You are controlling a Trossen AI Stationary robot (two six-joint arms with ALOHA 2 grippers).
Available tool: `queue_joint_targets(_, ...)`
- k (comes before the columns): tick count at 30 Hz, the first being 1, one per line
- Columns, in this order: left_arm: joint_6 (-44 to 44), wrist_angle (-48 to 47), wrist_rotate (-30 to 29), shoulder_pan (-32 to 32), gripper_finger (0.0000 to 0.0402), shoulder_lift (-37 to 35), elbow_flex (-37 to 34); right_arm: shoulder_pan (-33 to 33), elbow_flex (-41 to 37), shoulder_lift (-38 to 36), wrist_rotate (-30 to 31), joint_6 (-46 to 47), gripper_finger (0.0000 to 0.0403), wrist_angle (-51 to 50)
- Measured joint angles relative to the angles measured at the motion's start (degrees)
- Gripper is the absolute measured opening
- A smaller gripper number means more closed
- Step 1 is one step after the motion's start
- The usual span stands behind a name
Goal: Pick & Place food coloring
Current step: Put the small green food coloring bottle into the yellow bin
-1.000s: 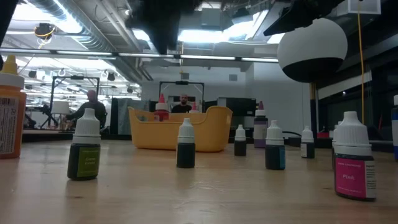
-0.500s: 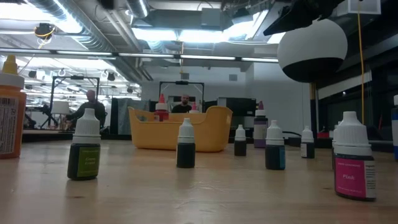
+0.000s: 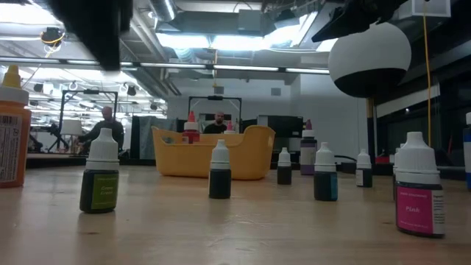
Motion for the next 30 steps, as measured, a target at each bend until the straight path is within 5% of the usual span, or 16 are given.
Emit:
queue_joint_targets(8, 2.9, 5.7, 0.3, 0.4, 0.0218, 0.0, -6.8, 0.0, 0.0, 0.0, 0.0, 0.0, 0.0177, 0.0)
queue_joint_targets(30, 6.8, 10.7, 2.3, 2.5, 0.0202, 5.2, -7.2, 0.0, 0.0, 0.0, 0.0, 0.1, 0.0177, -3.8)
